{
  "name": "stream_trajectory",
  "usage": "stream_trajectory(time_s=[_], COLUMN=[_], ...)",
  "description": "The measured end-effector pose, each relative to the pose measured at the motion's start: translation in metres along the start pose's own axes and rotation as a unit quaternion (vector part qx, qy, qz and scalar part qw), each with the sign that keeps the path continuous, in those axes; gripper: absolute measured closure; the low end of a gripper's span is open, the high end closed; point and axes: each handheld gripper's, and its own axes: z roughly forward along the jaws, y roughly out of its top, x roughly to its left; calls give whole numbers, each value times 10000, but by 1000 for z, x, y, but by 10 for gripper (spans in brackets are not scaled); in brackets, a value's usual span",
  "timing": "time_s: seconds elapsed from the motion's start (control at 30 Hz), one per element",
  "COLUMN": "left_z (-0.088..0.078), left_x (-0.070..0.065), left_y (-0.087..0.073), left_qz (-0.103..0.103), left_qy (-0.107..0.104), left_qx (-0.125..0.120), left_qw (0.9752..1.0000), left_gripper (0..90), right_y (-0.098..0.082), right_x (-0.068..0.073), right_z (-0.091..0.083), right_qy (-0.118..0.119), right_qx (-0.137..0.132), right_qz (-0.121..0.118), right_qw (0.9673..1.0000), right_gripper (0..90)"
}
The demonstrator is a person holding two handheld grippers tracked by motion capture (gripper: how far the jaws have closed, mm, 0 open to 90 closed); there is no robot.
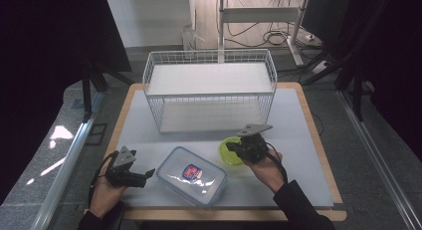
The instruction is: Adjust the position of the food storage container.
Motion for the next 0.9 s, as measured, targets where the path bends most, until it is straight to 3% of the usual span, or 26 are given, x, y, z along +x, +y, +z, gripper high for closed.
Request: stream_trajectory(time_s=[0.37,0.5,0.67,0.73,0.9], left_z=[1,1,1,1,1], left_x=[-1,-1,-2,-2,-2], left_y=[0,0,0,0,0], left_qz=[33,48,80,81,82], left_qy=[-12,-11,-10,-11,-13], left_qx=[24,30,45,43,37], left_qw=[10000,10000,10000,10000,10000], left_gripper=[42,42,43,43,43], right_y=[11,12,10,10,5], right_x=[21,26,23,21,10], right_z=[32,39,43,41,33], right_qy=[278,260,197,67,-18], right_qx=[295,435,534,562,569], right_qz=[-405,-527,-541,-581,-412], right_qw=[9984,9973,9969,9967,9975], right_gripper=[897,898,899,899,899])
